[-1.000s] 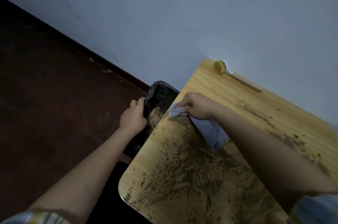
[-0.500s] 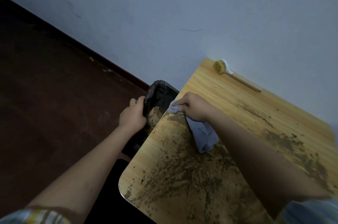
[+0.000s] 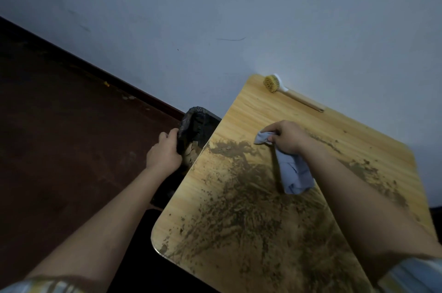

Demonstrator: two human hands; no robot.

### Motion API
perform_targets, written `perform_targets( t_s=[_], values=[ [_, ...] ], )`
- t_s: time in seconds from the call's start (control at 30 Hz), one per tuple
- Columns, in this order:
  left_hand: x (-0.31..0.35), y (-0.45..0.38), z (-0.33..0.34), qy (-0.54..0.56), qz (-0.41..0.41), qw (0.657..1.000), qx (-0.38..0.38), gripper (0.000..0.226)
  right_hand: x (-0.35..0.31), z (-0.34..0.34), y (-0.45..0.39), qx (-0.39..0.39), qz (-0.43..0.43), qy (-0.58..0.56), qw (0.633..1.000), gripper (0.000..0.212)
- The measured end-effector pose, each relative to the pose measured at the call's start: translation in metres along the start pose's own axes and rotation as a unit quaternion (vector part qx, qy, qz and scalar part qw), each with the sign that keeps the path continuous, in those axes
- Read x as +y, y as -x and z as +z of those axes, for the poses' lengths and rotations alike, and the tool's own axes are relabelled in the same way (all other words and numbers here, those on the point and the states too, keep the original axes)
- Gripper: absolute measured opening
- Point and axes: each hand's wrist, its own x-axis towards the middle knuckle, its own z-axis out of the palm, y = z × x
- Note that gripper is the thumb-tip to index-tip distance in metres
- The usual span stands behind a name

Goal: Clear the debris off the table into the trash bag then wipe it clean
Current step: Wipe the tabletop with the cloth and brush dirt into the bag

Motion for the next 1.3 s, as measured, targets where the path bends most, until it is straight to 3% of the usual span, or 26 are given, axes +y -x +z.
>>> perform_targets(
  t_s=[0.17, 0.53, 0.67, 0.8, 0.97, 1.3],
  values=[
    [0.002, 0.001, 0.000, 0.003, 0.001, 1.000, 0.003, 0.057, -0.010, 0.022, -0.001, 0.025, 0.050, -0.005, 0.998, 0.027],
    [0.006, 0.003, 0.000, 0.000, 0.001, 1.000, 0.003, 0.059, -0.067, 0.032, 0.006, -0.055, -0.127, -0.005, 0.990, 0.030],
    [0.006, 0.004, 0.001, -0.004, -0.001, 1.000, -0.001, 0.059, -0.061, 0.021, 0.014, -0.013, -0.179, 0.005, 0.984, 0.027],
    [0.003, 0.005, 0.002, -0.008, -0.001, 1.000, -0.007, 0.059, -0.047, 0.014, 0.025, 0.006, -0.188, 0.056, 0.981, 0.025],
    [0.002, 0.006, 0.001, -0.001, -0.003, 1.000, -0.006, 0.058, -0.039, 0.016, 0.038, -0.025, -0.202, 0.099, 0.974, 0.032],
    [0.002, 0.008, -0.003, -0.006, 0.008, 1.000, -0.008, 0.058, -0.054, 0.029, 0.030, -0.023, -0.218, 0.104, 0.970, 0.034]
  ],
)
